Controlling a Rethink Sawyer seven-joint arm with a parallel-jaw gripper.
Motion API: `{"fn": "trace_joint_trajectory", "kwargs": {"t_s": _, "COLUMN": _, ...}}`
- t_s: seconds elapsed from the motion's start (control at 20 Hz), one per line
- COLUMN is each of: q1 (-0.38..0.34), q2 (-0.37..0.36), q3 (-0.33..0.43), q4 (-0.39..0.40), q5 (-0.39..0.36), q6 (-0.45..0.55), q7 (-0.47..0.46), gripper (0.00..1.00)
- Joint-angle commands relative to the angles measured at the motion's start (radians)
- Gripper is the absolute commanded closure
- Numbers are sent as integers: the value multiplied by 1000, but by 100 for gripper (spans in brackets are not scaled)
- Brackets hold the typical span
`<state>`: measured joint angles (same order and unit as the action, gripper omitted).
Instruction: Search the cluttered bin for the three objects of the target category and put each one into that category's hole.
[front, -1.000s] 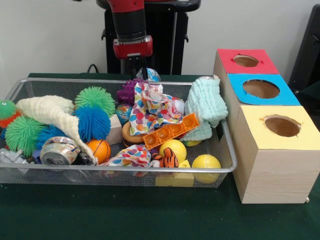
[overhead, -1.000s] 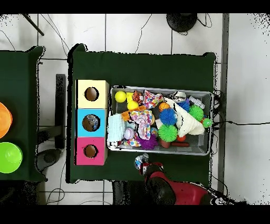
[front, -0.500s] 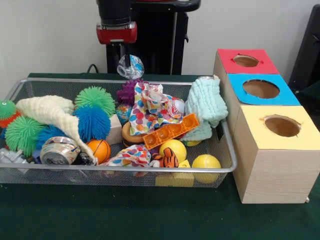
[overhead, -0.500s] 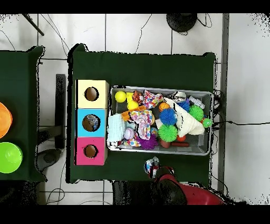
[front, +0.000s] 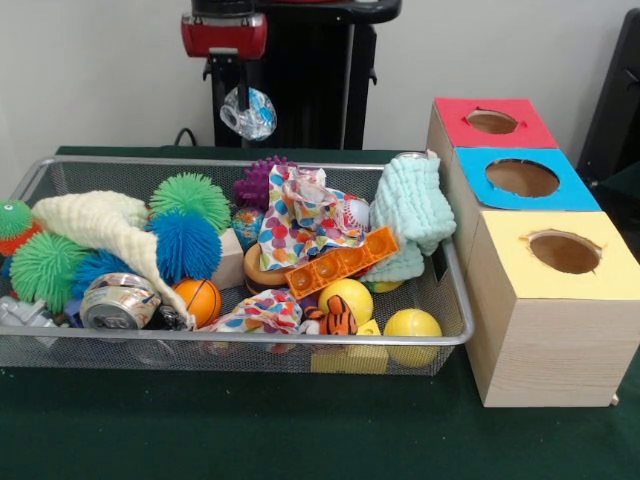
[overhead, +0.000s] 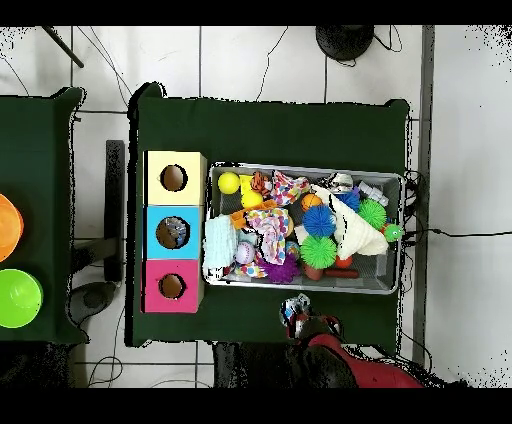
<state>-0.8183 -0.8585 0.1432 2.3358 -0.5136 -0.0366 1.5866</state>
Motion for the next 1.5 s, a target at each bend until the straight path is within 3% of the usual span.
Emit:
{"fn": "trace_joint_trajectory", "kwargs": {"t_s": 0.05, "q1": 7, "q2": -224, "q3": 177, "q4": 119, "q5": 121, "q6": 162, "q7": 126, "gripper": 100}}
{"fn": "trace_joint_trajectory", "kwargs": {"t_s": 0.2, "q1": 33, "q2": -282, "q3": 224, "q4": 155, "q5": 180, "q6": 178, "q7": 142, "gripper": 100}}
{"fn": "trace_joint_trajectory", "kwargs": {"t_s": 0.4, "q1": 102, "q2": -293, "q3": 207, "q4": 171, "q5": 210, "q6": 131, "q7": 186, "gripper": 100}}
{"fn": "trace_joint_trajectory", "kwargs": {"t_s": 0.55, "q1": 148, "q2": -248, "q3": 178, "q4": 162, "q5": 220, "q6": 75, "q7": 210, "gripper": 100}}
{"fn": "trace_joint_trajectory", "kwargs": {"t_s": 0.85, "q1": 320, "q2": -112, "q3": 18, "q4": 113, "q5": 226, "q6": -71, "q7": 241, "gripper": 100}}
{"fn": "trace_joint_trajectory", "kwargs": {"t_s": 1.0, "q1": 378, "q2": -37, "q3": -26, "q4": 106, "q5": 240, "q6": -164, "q7": 261, "gripper": 100}}
{"fn": "trace_joint_trajectory", "kwargs": {"t_s": 1.5, "q1": 506, "q2": 46, "q3": -59, "q4": 108, "q5": 332, "q6": -286, "q7": 288, "gripper": 100}}
